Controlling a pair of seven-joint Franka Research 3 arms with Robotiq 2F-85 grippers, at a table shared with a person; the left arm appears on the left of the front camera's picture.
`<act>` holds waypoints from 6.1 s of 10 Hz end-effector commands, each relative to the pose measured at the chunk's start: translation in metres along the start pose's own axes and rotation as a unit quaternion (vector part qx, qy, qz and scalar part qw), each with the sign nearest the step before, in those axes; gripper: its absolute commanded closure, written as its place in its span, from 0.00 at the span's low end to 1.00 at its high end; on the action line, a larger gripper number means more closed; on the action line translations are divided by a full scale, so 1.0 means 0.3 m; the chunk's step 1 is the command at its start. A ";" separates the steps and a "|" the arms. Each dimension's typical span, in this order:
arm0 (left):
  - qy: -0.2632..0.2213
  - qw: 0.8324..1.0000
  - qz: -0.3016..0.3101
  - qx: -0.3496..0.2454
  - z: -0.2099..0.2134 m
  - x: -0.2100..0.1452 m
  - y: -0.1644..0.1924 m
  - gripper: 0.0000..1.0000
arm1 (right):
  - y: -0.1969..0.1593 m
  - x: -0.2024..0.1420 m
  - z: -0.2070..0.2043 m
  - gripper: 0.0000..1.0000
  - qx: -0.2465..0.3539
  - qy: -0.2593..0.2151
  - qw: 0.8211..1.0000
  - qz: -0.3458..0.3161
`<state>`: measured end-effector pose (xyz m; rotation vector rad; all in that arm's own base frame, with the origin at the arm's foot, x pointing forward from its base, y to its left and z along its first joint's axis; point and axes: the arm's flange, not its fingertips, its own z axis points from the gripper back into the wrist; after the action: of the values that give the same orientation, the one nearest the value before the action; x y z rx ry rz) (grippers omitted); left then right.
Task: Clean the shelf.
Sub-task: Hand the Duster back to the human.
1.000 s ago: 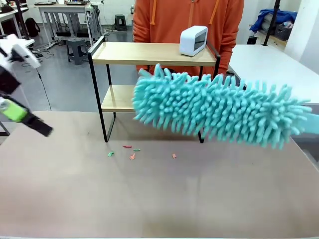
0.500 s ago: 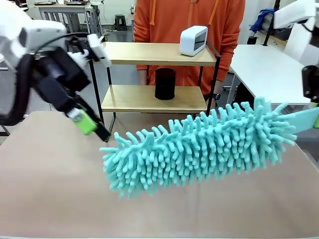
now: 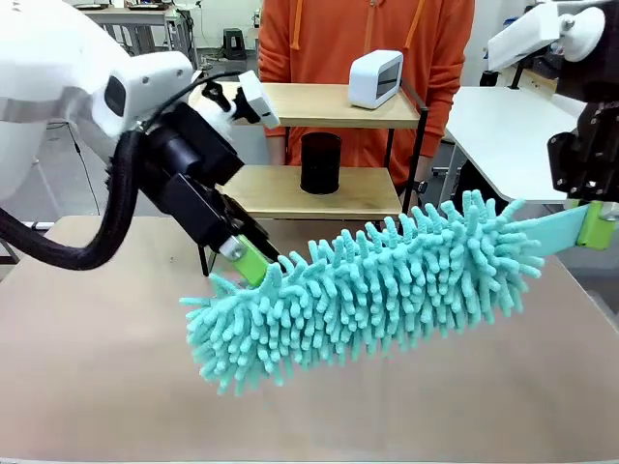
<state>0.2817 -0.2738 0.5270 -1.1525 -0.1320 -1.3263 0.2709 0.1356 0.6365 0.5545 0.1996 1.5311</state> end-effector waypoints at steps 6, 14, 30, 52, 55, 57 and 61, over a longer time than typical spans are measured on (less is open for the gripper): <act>-0.003 0.997 -0.060 -0.050 -0.151 -0.026 -0.063 0.00 | -0.033 -0.020 0.003 0.87 0.016 -0.064 0.998 -0.010; -0.031 0.997 -0.069 -0.011 -0.133 -0.021 -0.059 1.00 | -0.035 -0.020 -0.001 0.87 0.020 -0.054 0.998 -0.010; 0.004 0.996 -0.094 -0.012 -0.015 -0.184 -0.090 1.00 | -0.235 -0.441 0.000 0.00 0.061 -0.478 0.787 -0.385; -0.531 0.751 0.375 0.117 0.903 -1.005 0.078 1.00 | -0.236 -0.709 -0.226 0.00 0.072 -0.560 0.678 -0.470; -0.531 0.751 0.375 0.117 0.903 -1.005 0.078 1.00 | -0.236 -0.709 -0.226 0.00 0.072 -0.560 0.678 -0.470; -0.531 0.751 0.375 0.117 0.903 -1.005 0.078 1.00 | -0.236 -0.709 -0.226 0.00 0.072 -0.560 0.678 -0.470; -0.531 0.751 0.375 0.117 0.903 -1.005 0.078 1.00 | -0.236 -0.709 -0.226 0.00 0.072 -0.560 0.678 -0.470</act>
<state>0.3460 0.1189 0.4447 -1.3865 -0.5560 0.1929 0.2923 -0.0530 0.4983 1.1873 -0.3279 -0.0071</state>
